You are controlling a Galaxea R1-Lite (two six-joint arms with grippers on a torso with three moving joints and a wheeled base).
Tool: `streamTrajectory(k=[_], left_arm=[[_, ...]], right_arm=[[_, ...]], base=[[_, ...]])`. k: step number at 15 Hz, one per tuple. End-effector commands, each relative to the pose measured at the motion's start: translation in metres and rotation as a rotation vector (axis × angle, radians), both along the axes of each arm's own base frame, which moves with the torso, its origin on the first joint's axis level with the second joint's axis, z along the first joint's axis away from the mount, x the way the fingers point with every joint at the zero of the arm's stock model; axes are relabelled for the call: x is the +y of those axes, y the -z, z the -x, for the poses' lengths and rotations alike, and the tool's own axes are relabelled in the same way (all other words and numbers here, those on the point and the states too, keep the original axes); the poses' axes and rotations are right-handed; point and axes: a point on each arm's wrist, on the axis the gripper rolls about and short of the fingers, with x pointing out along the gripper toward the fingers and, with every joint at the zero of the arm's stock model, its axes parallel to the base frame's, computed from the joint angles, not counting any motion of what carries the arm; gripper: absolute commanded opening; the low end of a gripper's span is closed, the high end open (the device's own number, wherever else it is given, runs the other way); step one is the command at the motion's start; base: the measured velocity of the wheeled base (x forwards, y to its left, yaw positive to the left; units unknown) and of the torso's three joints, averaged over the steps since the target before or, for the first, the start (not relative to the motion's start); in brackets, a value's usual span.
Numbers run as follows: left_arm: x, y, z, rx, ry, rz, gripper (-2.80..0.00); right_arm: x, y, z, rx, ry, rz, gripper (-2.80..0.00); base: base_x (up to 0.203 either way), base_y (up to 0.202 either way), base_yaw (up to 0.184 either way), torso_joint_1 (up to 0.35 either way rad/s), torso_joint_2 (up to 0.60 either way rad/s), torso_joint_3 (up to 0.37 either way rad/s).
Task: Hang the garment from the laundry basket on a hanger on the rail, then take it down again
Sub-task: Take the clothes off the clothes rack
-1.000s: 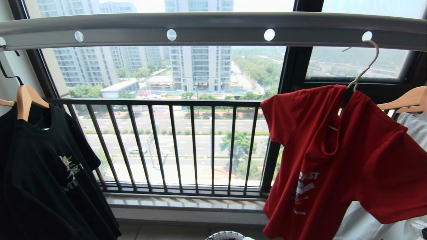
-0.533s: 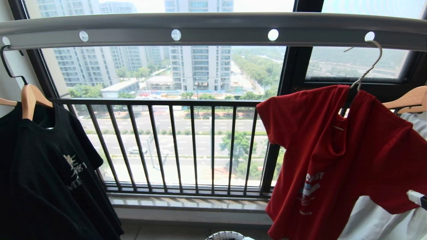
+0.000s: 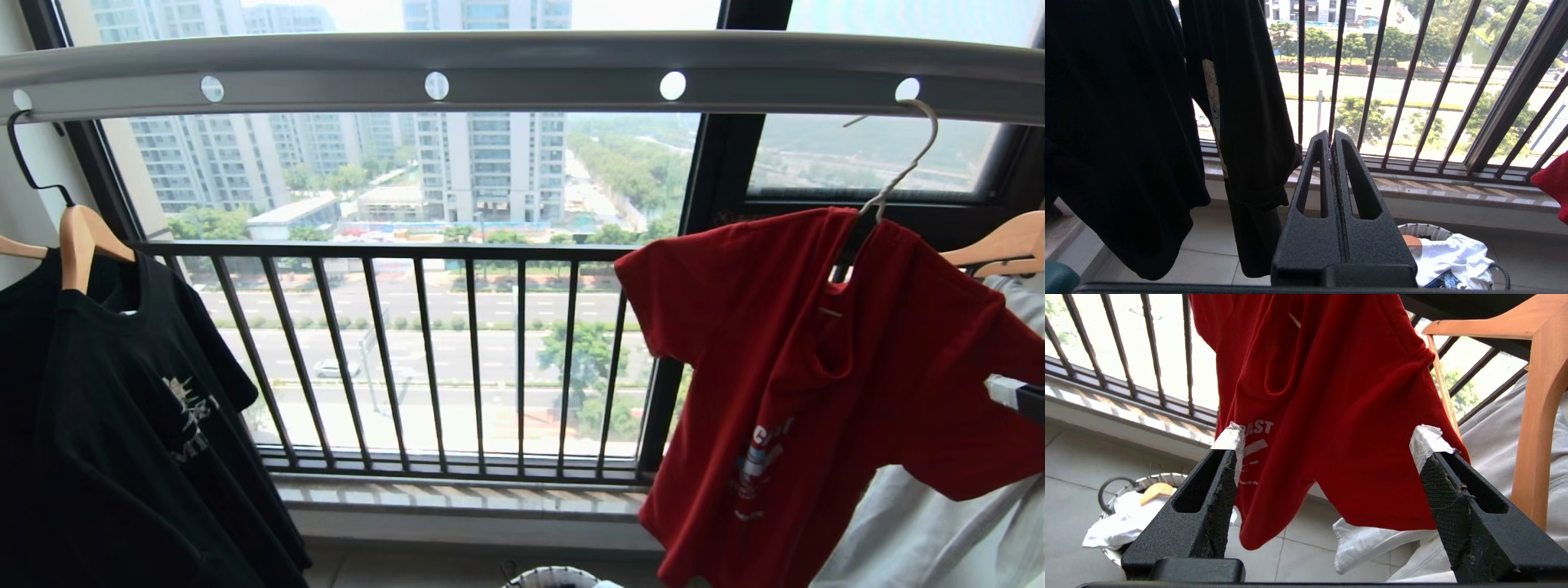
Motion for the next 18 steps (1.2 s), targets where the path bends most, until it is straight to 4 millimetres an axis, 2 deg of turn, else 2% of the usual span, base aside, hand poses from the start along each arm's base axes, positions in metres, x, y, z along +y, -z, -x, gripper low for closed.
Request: streamTrajectory(k=[1, 4, 7, 9, 13, 18], left_arm=[[0.0, 0.0, 0.0, 0.0, -0.001, -0.001, -2.8], [0.0, 0.0, 0.0, 0.0, -0.001, -0.002, -2.8], [0.0, 0.0, 0.0, 0.0, -0.001, -0.002, -2.8], [0.0, 0.0, 0.0, 0.0, -0.001, -0.002, -2.8], [0.0, 0.0, 0.0, 0.0, -0.001, -0.002, -2.8], [0.0, 0.0, 0.0, 0.0, -0.001, -0.004, -2.8]], right_arm=[[-0.007, 0.0, -0.014, 0.027, 0.062, -0.002, 0.0], [-0.008, -0.01, -0.018, -0.027, 0.054, -0.006, 0.0], [-0.006, -0.019, -0.017, -0.062, -0.028, -0.033, 0.0], [-0.005, -0.029, -0.023, -0.078, -0.066, -0.088, 0.0], [-0.001, -0.059, -0.057, -0.101, -0.094, -0.189, 0.0], [0.025, -0.071, -0.098, -0.07, -0.182, -0.245, 0.0]], base=[[0.0, 0.0, 0.0, 0.0, 0.0, 0.0], [0.0, 0.0, 0.0, 0.0, 0.0, 0.0], [0.0, 0.0, 0.0, 0.0, 0.0, 0.0], [0.0, 0.0, 0.0, 0.0, 0.0, 0.0], [0.0, 0.0, 0.0, 0.0, 0.0, 0.0], [0.0, 0.0, 0.0, 0.0, 0.0, 0.0]])
